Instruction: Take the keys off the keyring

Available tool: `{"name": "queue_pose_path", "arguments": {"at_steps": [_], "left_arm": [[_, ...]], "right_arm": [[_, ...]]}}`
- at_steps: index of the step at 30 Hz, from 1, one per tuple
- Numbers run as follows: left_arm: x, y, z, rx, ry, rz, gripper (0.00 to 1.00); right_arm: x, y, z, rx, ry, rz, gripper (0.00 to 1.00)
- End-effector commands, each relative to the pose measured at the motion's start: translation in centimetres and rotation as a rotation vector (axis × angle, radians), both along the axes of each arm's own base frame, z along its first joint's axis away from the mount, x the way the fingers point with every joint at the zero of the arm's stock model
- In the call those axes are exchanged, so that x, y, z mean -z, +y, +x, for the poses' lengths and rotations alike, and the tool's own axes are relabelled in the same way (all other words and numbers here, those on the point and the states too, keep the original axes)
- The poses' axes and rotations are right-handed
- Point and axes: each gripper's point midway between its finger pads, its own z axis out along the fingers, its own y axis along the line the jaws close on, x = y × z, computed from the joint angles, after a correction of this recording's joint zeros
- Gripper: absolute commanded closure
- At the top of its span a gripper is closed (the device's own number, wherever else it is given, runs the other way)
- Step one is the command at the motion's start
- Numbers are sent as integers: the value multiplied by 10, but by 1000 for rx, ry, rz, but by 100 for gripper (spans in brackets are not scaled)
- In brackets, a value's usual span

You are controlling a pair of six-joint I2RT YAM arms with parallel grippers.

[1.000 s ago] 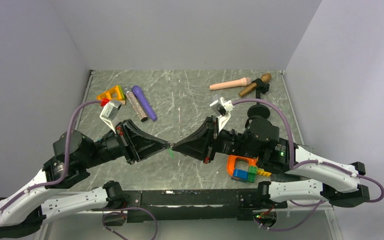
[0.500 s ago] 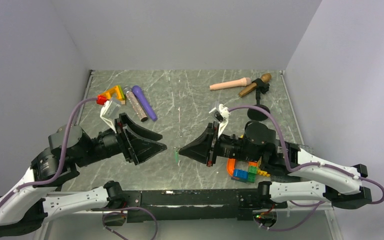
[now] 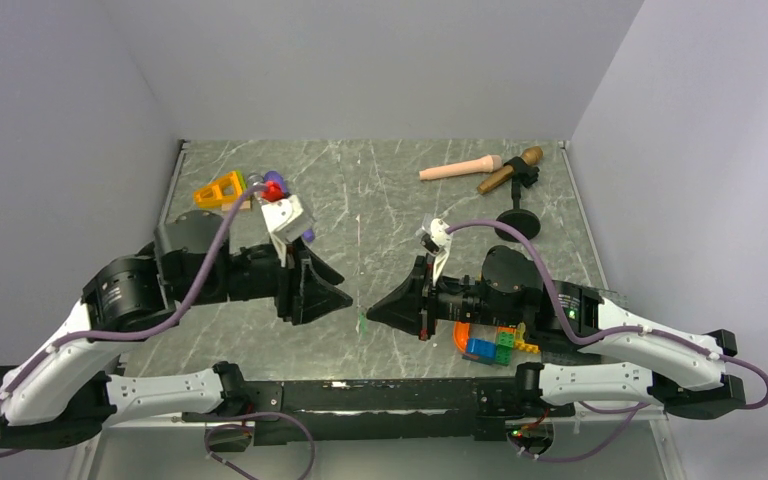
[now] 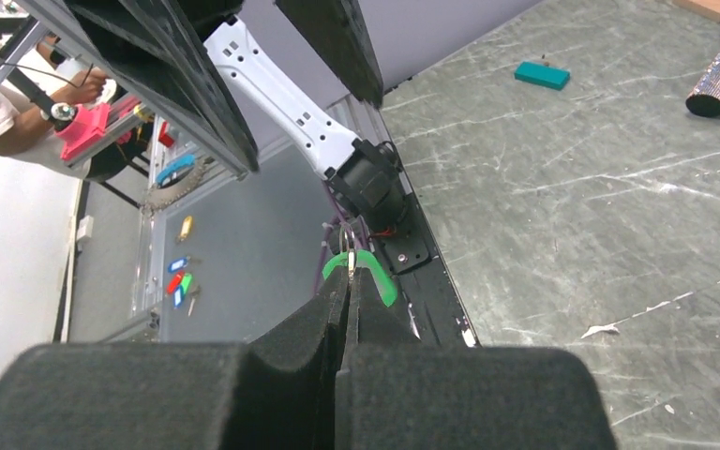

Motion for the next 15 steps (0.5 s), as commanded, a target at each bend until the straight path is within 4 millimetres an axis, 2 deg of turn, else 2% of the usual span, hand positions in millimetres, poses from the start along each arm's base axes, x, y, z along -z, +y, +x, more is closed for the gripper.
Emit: {"name": "queue_pose_path", "arguments": {"at_steps": [1,6,15], "left_arm": [[8,-1,-12,93,-10,48,49],[17,-9,-19,146,15,43,51],[27,-21,-19,173,38,54,60]], "right_arm": [[-23,-5,-4,-20,-27,52,100],[-27,-5,-5,-28,-32,58,100],[-33,-4,-7,-41,-36,72,100]]}}
